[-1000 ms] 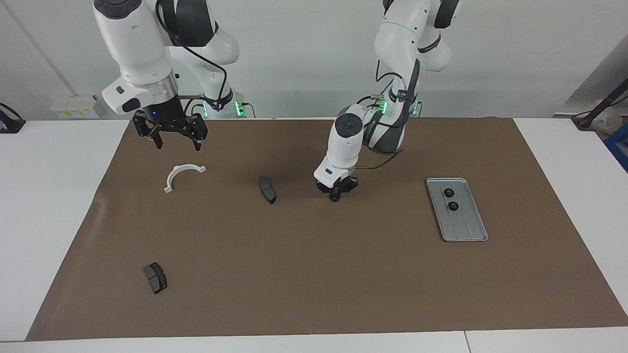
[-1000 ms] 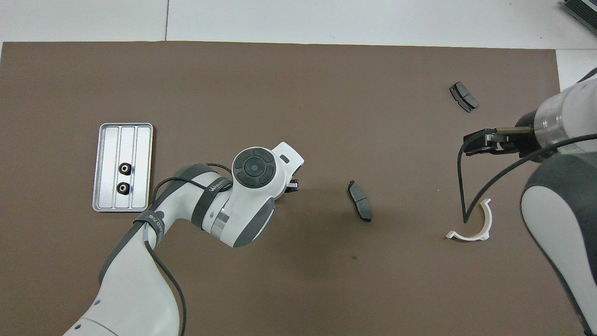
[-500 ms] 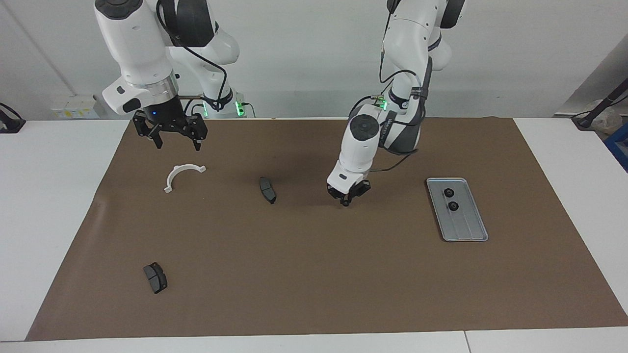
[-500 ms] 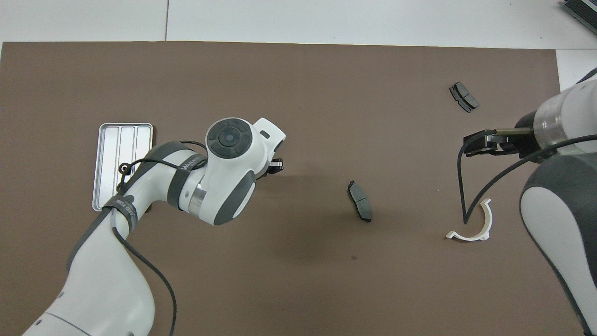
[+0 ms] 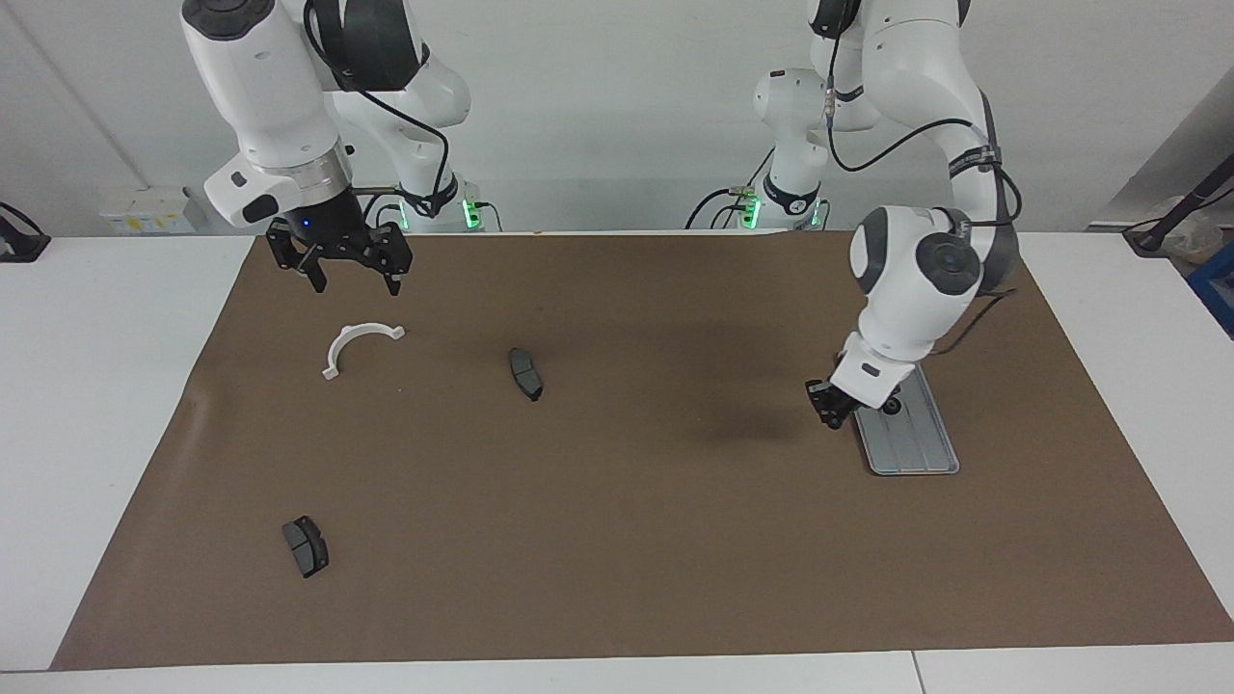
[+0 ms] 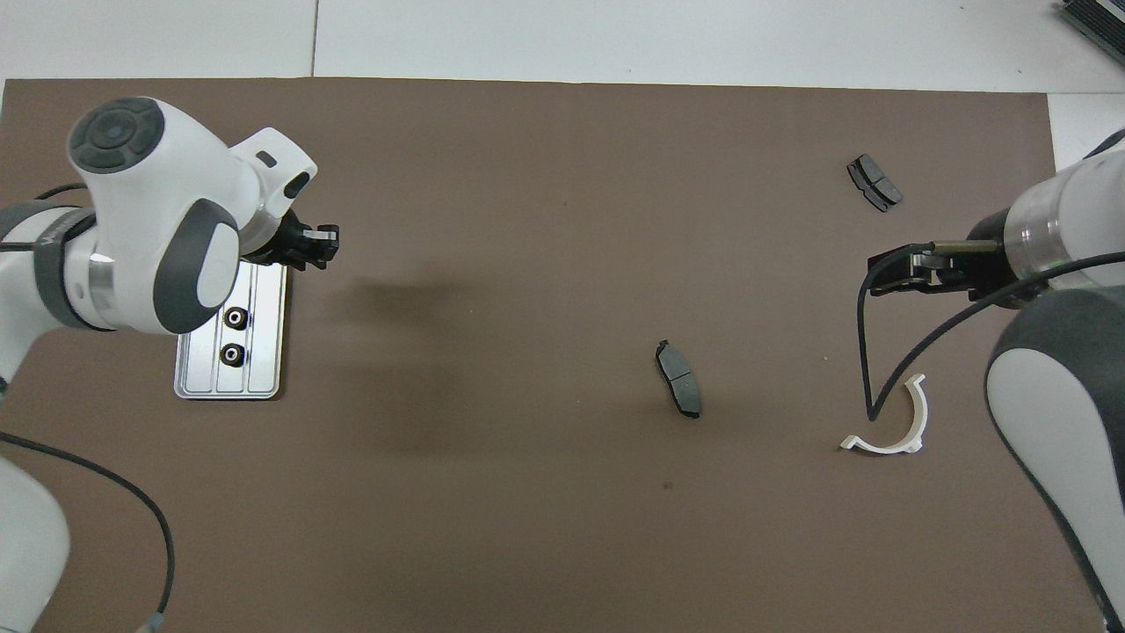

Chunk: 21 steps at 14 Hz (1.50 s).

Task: Pick bearing gear from pile to tray
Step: 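Lower the third bearing into the tray and open the left gripper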

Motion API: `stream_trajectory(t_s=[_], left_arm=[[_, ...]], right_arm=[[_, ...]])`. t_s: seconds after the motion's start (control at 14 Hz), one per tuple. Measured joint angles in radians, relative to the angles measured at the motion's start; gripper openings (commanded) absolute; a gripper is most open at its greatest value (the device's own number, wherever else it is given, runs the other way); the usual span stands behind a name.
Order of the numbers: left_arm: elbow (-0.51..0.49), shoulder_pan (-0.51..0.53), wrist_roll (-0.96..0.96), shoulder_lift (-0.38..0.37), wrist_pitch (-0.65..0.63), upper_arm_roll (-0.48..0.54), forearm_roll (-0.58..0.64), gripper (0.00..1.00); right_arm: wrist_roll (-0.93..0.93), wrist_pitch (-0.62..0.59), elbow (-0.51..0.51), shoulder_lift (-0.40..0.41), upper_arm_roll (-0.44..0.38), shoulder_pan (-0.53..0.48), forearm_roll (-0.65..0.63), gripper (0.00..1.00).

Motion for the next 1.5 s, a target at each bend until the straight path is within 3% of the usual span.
stream_trajectory(t_s=[0.29, 0.5, 0.64, 0.71, 0.86, 0.93, 1.21, 1.5], left_arm=[[-0.129, 0.135, 0.249, -0.043, 0.0, 0.0, 0.0, 0.09], [-0.214, 0.145, 0.281, -0.081, 0.014, -0.008, 0.0, 0.14], [-0.25, 0.139, 0.281, -0.09, 0.031, -0.02, 0.0, 0.36], [-0.269, 0.136, 0.281, -0.093, 0.047, -0.021, 0.0, 0.59], [-0.293, 0.135, 0.281, -0.096, 0.072, -0.02, 0.0, 0.92], [-0.295, 0.135, 0.281, -0.097, 0.079, -0.02, 0.0, 0.99], [-0.207, 0.134, 0.281, -0.113, 0.077, -0.022, 0.0, 1.0], [0.054, 0.133, 0.279, -0.159, -0.258, -0.026, 0.0, 1.0]], right_arm=[[0.003, -0.004, -0.009, -0.003, 0.001, 0.002, 0.0, 1.0], [0.022, -0.004, -0.021, -0.01, 0.004, 0.003, 0.0, 1.0], [0.028, -0.004, -0.026, -0.013, 0.004, 0.003, 0.0, 1.0], [0.032, -0.003, -0.03, -0.015, 0.005, 0.003, 0.0, 1.0], [0.035, -0.003, -0.037, -0.018, 0.006, 0.003, 0.0, 1.0], [0.036, -0.003, -0.041, -0.021, 0.007, 0.004, 0.0, 1.0], [0.037, -0.002, -0.047, -0.025, 0.008, 0.004, 0.0, 1.0], [0.037, -0.002, -0.048, -0.025, 0.008, 0.004, 0.0, 1.0]])
